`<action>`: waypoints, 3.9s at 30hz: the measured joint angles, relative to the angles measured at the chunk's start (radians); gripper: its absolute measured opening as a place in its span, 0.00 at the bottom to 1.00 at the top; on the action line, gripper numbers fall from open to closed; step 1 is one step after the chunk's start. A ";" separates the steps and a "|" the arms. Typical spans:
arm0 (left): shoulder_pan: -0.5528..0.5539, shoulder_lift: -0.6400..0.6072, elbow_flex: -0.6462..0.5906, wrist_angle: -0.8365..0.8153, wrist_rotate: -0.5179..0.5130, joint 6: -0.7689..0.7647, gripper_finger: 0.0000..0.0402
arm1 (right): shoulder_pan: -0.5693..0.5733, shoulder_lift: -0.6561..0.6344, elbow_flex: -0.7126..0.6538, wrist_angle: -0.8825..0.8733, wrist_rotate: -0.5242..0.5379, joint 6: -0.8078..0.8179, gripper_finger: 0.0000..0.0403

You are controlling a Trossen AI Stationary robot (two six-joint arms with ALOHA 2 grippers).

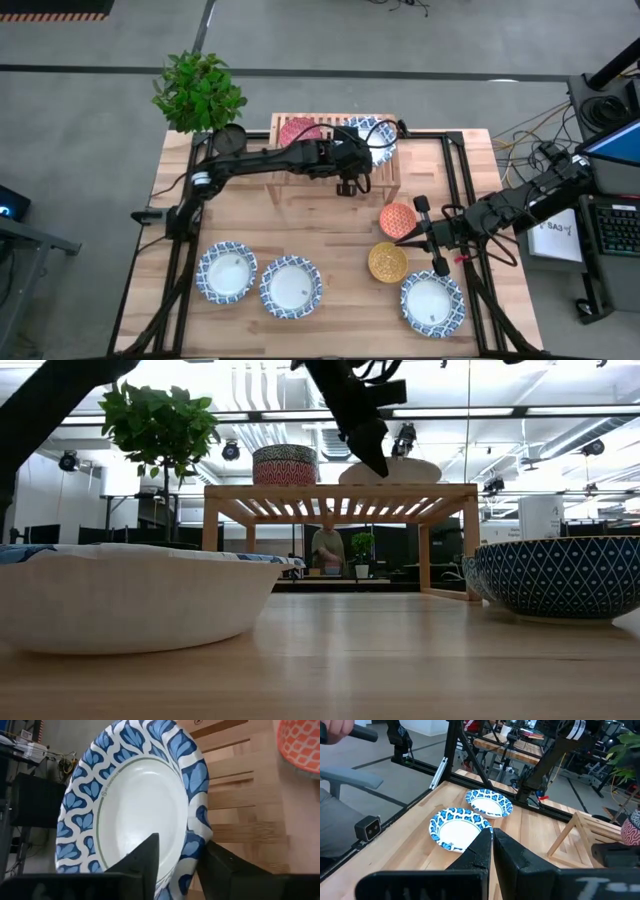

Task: Place and stack bowls onto a shelf
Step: Put the white patterned bowl on the shelf, then stack the yellow bowl on top of the red bowl on the shelf

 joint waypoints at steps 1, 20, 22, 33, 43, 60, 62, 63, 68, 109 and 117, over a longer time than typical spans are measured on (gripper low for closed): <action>0.000 -0.003 0.000 -0.004 0.000 -0.001 0.27 | 0.000 0.000 0.000 0.000 0.000 0.000 0.02; -0.009 -0.032 0.239 -0.506 0.110 -0.200 0.45 | -0.001 0.002 -0.001 0.001 0.208 0.121 0.02; -0.012 -0.064 0.215 -0.510 0.133 -0.210 0.45 | -0.001 0.007 -0.001 0.000 0.259 0.155 0.02; -0.103 -0.374 -0.037 -0.390 0.132 -0.307 0.34 | -0.077 0.082 -0.002 -0.017 0.402 0.312 0.02; -0.199 -0.824 -0.649 0.123 0.130 -0.419 0.31 | -0.274 0.169 0.072 -0.166 0.358 0.464 0.02; -0.248 -1.305 -1.220 0.534 -0.019 -0.427 0.31 | -0.621 0.447 0.407 -0.572 0.104 0.478 0.02; -0.248 -1.332 -1.241 0.546 -0.034 -0.417 0.31 | -0.640 0.482 0.439 -0.605 0.105 0.465 0.02; -0.248 -1.346 -1.250 0.546 -0.037 -0.413 0.31 | -0.647 0.500 0.455 -0.614 0.106 0.460 0.02; -0.247 -1.391 -1.281 0.542 -0.053 -0.402 0.31 | -0.675 0.572 0.520 -0.618 0.112 0.412 0.02; -0.248 -1.462 -1.509 0.610 -0.052 -0.469 0.31 | -0.257 1.006 0.964 -1.218 -0.406 1.186 0.02; -0.248 -1.471 -1.509 0.603 -0.052 -0.454 0.31 | -0.236 1.102 0.964 -1.216 -0.451 1.274 0.04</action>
